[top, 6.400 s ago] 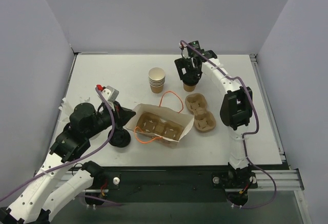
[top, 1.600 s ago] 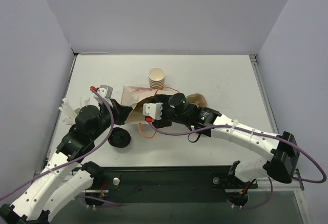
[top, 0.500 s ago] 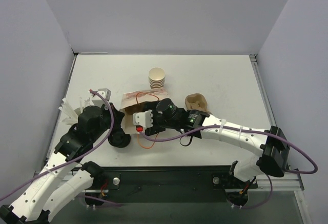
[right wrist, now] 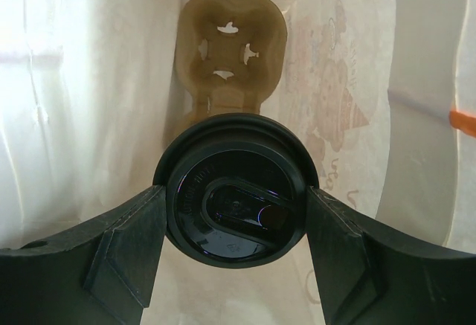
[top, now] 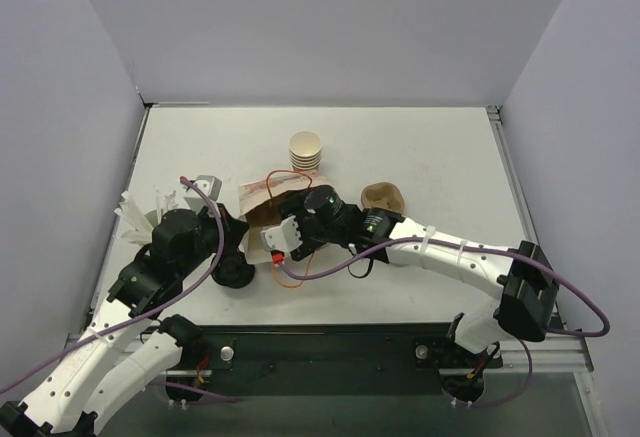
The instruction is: Pack the takeout coffee
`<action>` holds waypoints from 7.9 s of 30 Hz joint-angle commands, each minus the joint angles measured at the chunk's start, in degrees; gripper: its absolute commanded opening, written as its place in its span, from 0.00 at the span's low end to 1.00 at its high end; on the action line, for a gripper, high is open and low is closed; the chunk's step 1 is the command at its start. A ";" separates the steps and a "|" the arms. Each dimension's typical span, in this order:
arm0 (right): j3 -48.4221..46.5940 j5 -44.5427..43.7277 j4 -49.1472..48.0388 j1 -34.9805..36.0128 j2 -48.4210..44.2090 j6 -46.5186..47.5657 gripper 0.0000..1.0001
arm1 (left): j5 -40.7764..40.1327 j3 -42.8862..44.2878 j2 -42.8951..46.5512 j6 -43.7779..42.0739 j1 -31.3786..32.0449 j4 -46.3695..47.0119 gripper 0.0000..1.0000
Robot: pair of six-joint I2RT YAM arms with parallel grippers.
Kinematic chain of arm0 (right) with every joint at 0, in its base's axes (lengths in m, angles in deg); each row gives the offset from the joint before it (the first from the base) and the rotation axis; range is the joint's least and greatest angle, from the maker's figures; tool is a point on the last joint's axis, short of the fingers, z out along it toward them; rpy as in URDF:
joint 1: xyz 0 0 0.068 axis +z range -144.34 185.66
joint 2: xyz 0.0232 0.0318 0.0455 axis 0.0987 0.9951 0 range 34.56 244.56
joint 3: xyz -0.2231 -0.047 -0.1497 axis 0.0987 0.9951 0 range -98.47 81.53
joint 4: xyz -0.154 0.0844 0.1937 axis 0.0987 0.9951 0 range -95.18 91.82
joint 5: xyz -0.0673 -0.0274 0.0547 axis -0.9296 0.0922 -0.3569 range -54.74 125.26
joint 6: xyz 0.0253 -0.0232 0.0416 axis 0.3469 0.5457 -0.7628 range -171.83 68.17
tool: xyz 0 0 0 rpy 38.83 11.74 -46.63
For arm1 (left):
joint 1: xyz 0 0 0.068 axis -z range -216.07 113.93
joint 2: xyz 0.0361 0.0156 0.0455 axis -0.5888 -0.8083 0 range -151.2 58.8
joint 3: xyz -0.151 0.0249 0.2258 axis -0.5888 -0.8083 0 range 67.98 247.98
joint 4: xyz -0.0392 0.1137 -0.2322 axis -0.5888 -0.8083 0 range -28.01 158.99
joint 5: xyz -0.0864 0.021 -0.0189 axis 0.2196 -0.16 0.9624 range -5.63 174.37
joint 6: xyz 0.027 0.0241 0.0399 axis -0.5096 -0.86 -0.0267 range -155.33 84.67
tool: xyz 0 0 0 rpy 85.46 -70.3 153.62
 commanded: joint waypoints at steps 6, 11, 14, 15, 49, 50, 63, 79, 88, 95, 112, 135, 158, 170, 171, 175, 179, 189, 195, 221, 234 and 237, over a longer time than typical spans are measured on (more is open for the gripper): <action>0.83 2.86 -1.95 -1.98 2.08 8.50 0.51 | 1.81 0.10 -0.09 -0.40 -0.04 3.80 0.00; 1.62 3.39 -4.24 -2.16 2.88 10.43 0.51 | 1.99 -0.34 -0.09 1.09 -0.13 4.24 0.00; 1.36 3.65 -3.63 -2.16 3.40 10.61 0.50 | 2.07 -0.51 -0.62 1.53 -0.13 4.06 0.00; 1.44 3.56 -3.80 -2.16 3.75 10.78 0.50 | 2.16 -0.60 -0.62 1.62 -0.13 4.32 0.00; -3.13 1.98 -5.47 -5.94 10.70 13.95 0.49 | 6.29 -1.04 -0.97 1.88 -0.92 5.55 0.00; -3.13 2.07 -5.47 -5.94 10.70 14.04 0.49 | 6.55 -1.13 -0.97 2.15 -0.92 5.90 0.00; -2.07 4.44 -5.74 -5.59 10.96 14.74 0.49 | 7.70 -0.69 -2.46 3.29 -0.92 6.70 0.00; -2.69 4.18 -6.95 -5.85 12.81 11.84 0.48 | 8.05 -0.95 -3.08 3.82 -1.36 7.05 0.00; -2.07 3.48 -11.18 -7.51 14.74 10.44 0.49 | 8.75 -1.57 -2.73 4.96 -1.36 6.87 0.00; -0.93 3.13 -14.61 -8.31 15.45 7.27 0.50 | 8.75 -1.92 -2.82 5.49 -1.36 7.31 0.00; 1.35 3.56 -20.58 -8.57 12.90 -2.22 0.47 | 7.18 -1.31 -4.22 4.96 -1.53 6.53 0.00; 5.40 4.18 -23.66 -10.42 12.19 -6.44 0.48 | 5.06 2.47 -7.65 6.72 -2.50 3.88 0.00; 6.81 1.54 -26.48 -11.47 16.59 -11.45 0.59 | 4.89 2.82 -8.44 7.07 -2.50 3.18 0.00; 4.70 1.28 -24.55 -11.82 13.95 -13.03 0.84 | 5.41 4.93 -10.55 8.92 -2.50 3.80 0.00; 4.44 1.45 -23.93 -11.82 13.78 -13.03 0.84 | 5.33 5.11 -10.81 8.92 -2.50 3.62 0.00; 3.64 1.72 -21.30 -11.91 12.29 -13.38 0.87 | 5.50 5.90 -10.90 8.83 -2.50 3.36 0.00; 2.42 1.63 -17.78 -12.00 11.32 -13.65 0.87 | 5.50 6.52 -10.90 8.83 -2.50 2.74 0.00; 0.57 0.05 -6.80 -12.09 7.01 -15.23 0.88 | 5.50 7.92 -10.99 8.48 -2.50 0.72 0.00; -0.48 -2.67 -0.05 -11.91 5.34 -16.90 0.86 | 6.21 10.38 -12.13 8.39 -2.59 -0.51 0.00; -4.79 -8.92 13.07 -11.21 1.30 -24.63 0.93 | 8.84 13.81 -15.21 8.92 -2.50 -3.41 0.00; -6.90 -7.51 16.94 -10.33 -0.29 -27.27 0.91 | 10.07 16.01 -16.09 9.53 -2.59 -4.82 0.00; -7.08 -7.77 18.35 -9.63 -0.81 -27.88 0.86 | 10.25 16.97 -16.53 9.62 -2.50 -5.61 0.00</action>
